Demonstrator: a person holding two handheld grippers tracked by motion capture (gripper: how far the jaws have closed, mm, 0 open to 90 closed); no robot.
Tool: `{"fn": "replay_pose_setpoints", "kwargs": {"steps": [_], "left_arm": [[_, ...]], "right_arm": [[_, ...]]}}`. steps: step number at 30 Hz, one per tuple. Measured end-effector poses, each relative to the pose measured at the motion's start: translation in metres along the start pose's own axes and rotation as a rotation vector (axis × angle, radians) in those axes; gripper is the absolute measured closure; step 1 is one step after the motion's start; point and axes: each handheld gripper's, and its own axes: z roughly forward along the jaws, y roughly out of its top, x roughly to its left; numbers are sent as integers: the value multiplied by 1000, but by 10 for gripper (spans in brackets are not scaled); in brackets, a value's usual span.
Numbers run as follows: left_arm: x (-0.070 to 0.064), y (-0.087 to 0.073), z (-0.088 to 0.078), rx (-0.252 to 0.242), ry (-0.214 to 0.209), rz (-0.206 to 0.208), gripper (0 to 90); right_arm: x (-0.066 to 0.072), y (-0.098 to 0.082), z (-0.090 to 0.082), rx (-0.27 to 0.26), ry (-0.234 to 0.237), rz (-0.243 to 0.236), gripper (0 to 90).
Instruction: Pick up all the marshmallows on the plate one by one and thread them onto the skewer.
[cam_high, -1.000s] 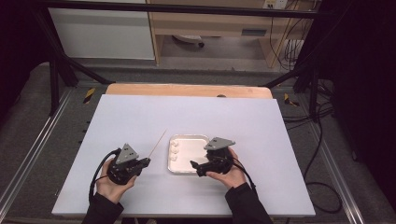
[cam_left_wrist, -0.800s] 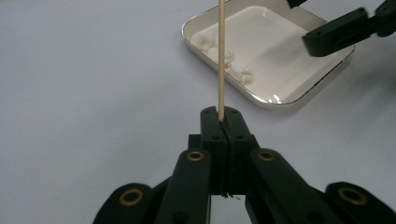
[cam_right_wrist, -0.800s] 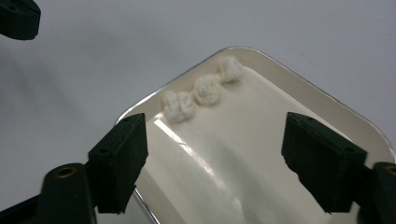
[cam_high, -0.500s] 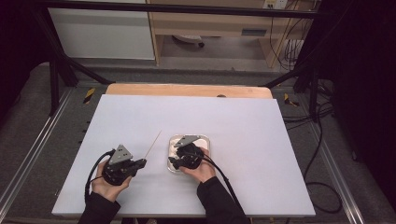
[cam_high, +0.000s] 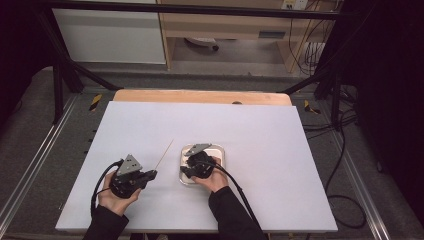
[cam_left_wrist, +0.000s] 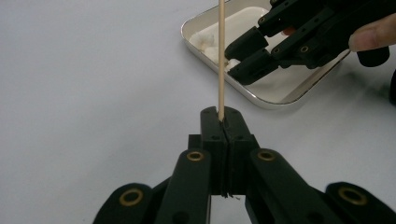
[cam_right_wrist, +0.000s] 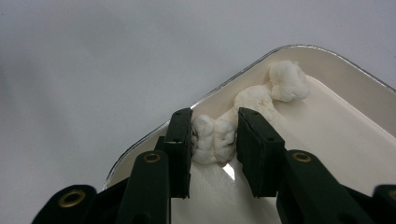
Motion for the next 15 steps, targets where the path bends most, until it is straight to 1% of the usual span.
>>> {"fn": "replay_pose_setpoints", "kwargs": {"steps": [4, 7, 8, 9, 10, 11, 12, 13, 14, 15], "left_arm": [[0, 0, 0, 0, -1, 0, 889], [-1, 0, 0, -1, -2, 3, 889], [-1, 0, 0, -2, -4, 3, 889], [-2, 0, 0, -4, -4, 7, 889], [-2, 0, 0, -6, -5, 9, 889], [-3, 1, 0, -9, -7, 8, 889], [-4, 1, 1, -12, -9, 11, 889], [-6, 2, 1, -13, -14, 15, 890], [-8, 2, 1, -16, -20, 20, 890], [-10, 3, 1, -21, -23, 25, 890]], "right_arm": [[2, 0, -1, 8, 0, -30, 709], [2, -1, -3, 4, 2, -18, 724], [1, -1, -6, -8, 4, -15, 727], [0, 0, -9, -22, 8, -11, 729], [-2, 2, -21, -56, 22, -3, 732], [-2, 2, -21, -56, 22, -3, 732], [-3, 3, -28, -71, 25, 1, 734], [-4, 4, -36, -89, 31, 6, 735], [-7, 4, -55, -134, 45, 15, 735], [-7, 4, -55, -134, 45, 15, 735]]}}
